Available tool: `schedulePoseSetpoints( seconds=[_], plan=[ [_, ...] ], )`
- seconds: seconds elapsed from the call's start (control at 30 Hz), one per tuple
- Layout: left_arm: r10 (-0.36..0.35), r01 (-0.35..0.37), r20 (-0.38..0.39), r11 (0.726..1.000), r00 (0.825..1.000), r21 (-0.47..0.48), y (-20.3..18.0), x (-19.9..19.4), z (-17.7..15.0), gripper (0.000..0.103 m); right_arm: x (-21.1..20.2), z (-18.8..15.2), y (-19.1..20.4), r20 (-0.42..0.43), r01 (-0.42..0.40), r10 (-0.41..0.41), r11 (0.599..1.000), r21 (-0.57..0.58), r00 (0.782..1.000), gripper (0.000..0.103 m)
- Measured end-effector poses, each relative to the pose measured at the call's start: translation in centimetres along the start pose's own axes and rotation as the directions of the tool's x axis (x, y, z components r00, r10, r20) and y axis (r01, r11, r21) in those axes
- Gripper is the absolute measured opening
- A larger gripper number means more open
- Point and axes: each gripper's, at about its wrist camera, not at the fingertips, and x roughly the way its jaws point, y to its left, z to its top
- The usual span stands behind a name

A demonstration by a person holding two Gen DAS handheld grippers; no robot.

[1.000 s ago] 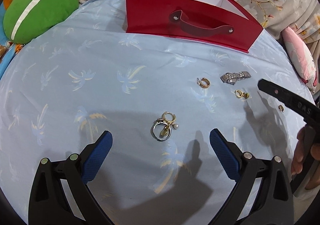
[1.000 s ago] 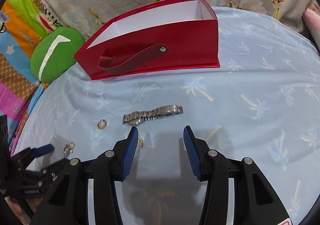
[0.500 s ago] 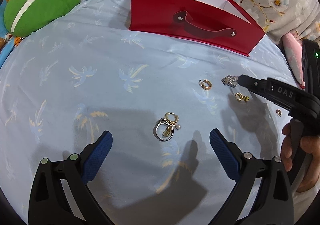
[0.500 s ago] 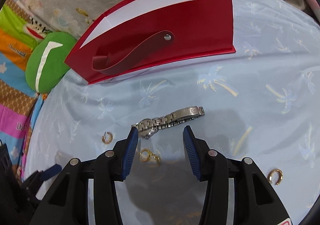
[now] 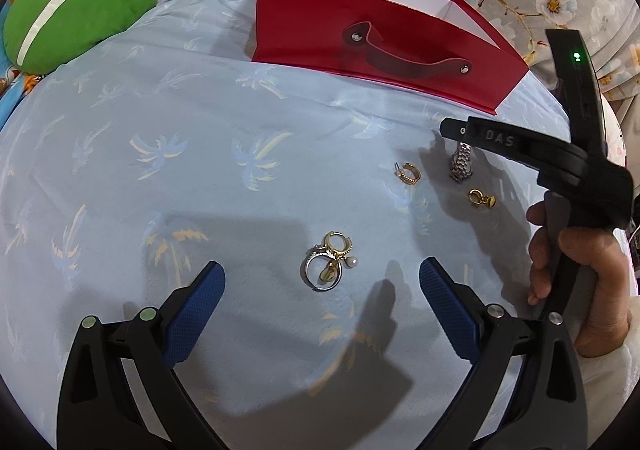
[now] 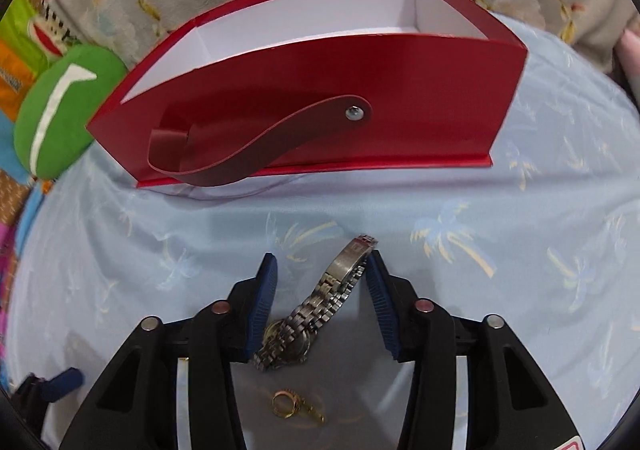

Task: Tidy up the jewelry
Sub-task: 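Grasp the silver watch band with the right tool while the left tool grasps the key rings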

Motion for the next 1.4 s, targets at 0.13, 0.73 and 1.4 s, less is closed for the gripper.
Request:
schedulePoseSetpoints(
  seconds=[0.13, 0.73, 1.4],
  plan=[
    [-0.003, 0.003, 0.000, 1.000, 1.000, 0.005, 0.0, 0.0, -0.1, 0.095, 0.1, 0.2, -0.2, 0.007, 0.027, -0.027, 0.999, -0.020, 1.000, 0.016],
    [-0.024, 0.024, -0.001, 0.999, 1.000, 0.044, -0.4, -0.3, -0.5, 0.082, -7.2, -3.1, -3.6, 0.076, -0.041, 0.038, 0.998, 0.038, 0.996, 0.011],
    [-0.024, 0.013, 0.055, 0.982, 0.998, 0.190, -1.3, -0.4, -1.3, 0.016, -14.6, -4.5, -4.2, 0.157, -0.129, 0.117, 0.990, 0.065, 0.981, 0.011]
  ],
)
